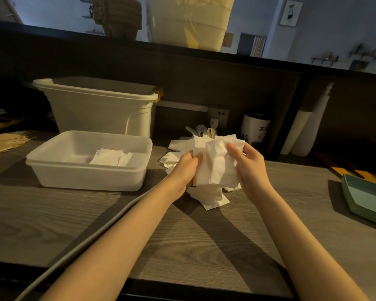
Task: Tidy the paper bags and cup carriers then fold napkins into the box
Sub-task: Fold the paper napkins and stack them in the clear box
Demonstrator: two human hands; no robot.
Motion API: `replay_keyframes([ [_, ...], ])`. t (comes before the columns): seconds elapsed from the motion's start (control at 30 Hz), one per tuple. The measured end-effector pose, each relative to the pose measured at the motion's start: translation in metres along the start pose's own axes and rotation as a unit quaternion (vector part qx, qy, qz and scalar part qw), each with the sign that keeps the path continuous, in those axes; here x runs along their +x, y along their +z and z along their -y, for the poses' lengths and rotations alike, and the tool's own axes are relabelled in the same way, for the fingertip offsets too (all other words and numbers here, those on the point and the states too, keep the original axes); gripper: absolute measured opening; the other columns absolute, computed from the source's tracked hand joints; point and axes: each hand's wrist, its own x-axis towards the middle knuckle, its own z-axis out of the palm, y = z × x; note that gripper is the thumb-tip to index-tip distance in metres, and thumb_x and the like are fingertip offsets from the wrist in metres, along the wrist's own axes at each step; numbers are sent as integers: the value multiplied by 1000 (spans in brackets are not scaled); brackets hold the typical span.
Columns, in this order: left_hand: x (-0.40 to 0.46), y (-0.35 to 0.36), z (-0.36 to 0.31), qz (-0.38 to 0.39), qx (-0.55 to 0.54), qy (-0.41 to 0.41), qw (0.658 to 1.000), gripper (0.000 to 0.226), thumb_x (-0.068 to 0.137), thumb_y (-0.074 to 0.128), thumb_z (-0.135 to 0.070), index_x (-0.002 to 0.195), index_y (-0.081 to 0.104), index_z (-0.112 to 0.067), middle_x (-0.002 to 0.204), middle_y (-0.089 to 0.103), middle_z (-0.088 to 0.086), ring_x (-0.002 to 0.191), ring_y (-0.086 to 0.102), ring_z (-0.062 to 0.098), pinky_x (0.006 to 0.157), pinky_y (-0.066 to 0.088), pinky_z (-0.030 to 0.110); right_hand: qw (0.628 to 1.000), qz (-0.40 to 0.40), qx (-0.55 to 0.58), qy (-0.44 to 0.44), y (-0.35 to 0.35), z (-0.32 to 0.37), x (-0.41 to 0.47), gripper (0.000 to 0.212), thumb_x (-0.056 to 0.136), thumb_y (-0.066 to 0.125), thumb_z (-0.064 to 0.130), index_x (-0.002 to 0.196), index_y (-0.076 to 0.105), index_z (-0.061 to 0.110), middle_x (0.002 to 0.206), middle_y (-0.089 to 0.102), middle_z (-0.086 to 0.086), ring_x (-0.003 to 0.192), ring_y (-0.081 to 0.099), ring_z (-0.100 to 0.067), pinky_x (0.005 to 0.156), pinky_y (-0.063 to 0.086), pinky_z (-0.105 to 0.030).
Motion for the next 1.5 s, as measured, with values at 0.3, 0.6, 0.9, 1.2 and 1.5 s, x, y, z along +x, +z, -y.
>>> replay_keyframes([
  [0.3, -1, 4, 4, 49, -23, 1, 999, 26, 99, 34, -42, 110, 53, -28, 103, 62, -3, 97, 59, 14, 86, 49, 31, 999, -34, -10, 23, 9, -9, -4, 26, 91, 59, 27, 113, 60, 14, 102, 66, -2, 95, 65, -20, 79, 56, -36],
  [0.6, -2, 4, 4, 22, 17, 18, 999, 19, 100, 37, -29, 116, 48, -27, 105, 60, -2, 104, 57, 19, 90, 49, 38, 991, -69, -110, -31, 14, -11, -7, 24, 93, 55, 29, 108, 62, 12, 98, 65, -3, 88, 63, -16, 69, 55, -30],
  [0.9, -2, 1, 1, -11, -5, 9, 1000, 13, 100, 38, -25, 102, 51, -23, 94, 59, -5, 92, 57, 14, 88, 48, 38, 972, -90, -166, -137, 0, -6, -3, 24, 96, 52, 24, 114, 66, 17, 93, 66, 6, 86, 61, -5, 67, 51, -15],
  [1.2, -1, 2, 1, -22, 29, -6, 999, 21, 100, 39, -29, 117, 47, -21, 92, 54, -5, 103, 53, 21, 93, 45, 41, 987, -21, -126, -95, -2, 3, -2, 14, 93, 56, 24, 107, 59, 22, 100, 61, 6, 85, 59, -5, 67, 49, -18],
  [1.5, -1, 1, 0, 36, 42, -6, 998, 21, 94, 42, -47, 94, 52, -28, 95, 61, -6, 100, 59, 18, 92, 47, 37, 983, -66, -152, -82, 5, -5, -4, 18, 91, 60, 24, 107, 60, 16, 104, 60, 5, 85, 59, -2, 70, 53, -21],
])
